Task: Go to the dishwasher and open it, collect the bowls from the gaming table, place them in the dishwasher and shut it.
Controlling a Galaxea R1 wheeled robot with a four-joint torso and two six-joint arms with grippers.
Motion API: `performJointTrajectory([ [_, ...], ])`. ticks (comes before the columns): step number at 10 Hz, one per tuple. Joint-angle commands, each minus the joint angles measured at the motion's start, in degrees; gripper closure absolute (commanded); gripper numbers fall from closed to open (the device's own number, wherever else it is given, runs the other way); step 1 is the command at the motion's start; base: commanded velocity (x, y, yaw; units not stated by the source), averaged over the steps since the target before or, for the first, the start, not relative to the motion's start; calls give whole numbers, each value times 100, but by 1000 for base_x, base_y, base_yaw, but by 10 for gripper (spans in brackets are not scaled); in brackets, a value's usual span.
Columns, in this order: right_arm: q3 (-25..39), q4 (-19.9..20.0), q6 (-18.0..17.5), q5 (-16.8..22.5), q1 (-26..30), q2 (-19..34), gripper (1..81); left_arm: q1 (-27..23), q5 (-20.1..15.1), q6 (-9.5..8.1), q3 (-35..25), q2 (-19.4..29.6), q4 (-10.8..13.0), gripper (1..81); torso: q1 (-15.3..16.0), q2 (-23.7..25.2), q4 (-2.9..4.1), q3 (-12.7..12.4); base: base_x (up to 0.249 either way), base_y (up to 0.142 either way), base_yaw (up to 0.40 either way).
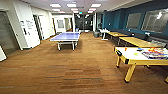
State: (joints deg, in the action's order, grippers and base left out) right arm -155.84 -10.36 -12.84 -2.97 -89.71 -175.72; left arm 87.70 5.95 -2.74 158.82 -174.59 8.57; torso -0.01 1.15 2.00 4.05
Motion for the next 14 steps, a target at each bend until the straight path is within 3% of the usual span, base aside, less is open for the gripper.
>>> performJointTrajectory([
  [1,11,-54,36,307,247,8,10,-240,-270,55,9,-6,13,10,1,0,0,0,191,0,0],
  [14,46,-54,44,306,247,-36,10,-240,-270,55,1,-85,31,10,1,-2,0,0,191,0,0],
])
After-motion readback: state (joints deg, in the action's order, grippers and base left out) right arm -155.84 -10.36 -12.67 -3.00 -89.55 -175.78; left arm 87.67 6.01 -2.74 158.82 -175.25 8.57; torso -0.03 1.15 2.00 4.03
